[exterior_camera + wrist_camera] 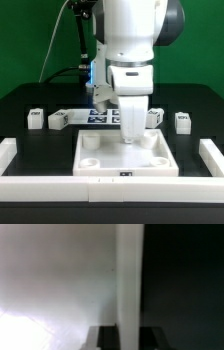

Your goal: Assemble one leg

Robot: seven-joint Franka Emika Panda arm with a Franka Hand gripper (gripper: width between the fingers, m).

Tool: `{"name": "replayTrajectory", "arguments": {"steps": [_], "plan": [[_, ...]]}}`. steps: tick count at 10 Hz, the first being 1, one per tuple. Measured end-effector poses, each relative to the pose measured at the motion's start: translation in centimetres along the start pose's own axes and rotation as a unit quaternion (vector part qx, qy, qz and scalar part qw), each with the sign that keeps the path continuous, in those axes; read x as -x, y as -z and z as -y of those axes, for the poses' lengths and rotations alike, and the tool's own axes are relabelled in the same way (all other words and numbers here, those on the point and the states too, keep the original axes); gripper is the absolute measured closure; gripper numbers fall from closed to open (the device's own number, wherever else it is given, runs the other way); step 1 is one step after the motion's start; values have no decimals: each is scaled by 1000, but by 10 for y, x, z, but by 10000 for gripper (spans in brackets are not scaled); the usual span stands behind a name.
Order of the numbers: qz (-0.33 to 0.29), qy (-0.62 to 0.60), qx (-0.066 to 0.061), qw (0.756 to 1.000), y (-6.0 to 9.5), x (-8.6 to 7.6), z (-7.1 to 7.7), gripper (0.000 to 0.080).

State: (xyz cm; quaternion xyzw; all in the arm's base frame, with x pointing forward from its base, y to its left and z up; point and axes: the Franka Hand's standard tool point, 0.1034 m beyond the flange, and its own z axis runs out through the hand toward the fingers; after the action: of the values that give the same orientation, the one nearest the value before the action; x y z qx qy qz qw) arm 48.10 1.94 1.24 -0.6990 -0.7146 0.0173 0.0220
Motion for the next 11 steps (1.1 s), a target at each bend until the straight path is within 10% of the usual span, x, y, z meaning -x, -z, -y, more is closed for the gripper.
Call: {"name": "replayTrajectory", "arguments": {"steps": [5, 11], "plan": [[-8, -7, -9, 1000, 3, -54, -23, 736], [-8, -21, -24, 999, 2, -68, -24, 736]]}}
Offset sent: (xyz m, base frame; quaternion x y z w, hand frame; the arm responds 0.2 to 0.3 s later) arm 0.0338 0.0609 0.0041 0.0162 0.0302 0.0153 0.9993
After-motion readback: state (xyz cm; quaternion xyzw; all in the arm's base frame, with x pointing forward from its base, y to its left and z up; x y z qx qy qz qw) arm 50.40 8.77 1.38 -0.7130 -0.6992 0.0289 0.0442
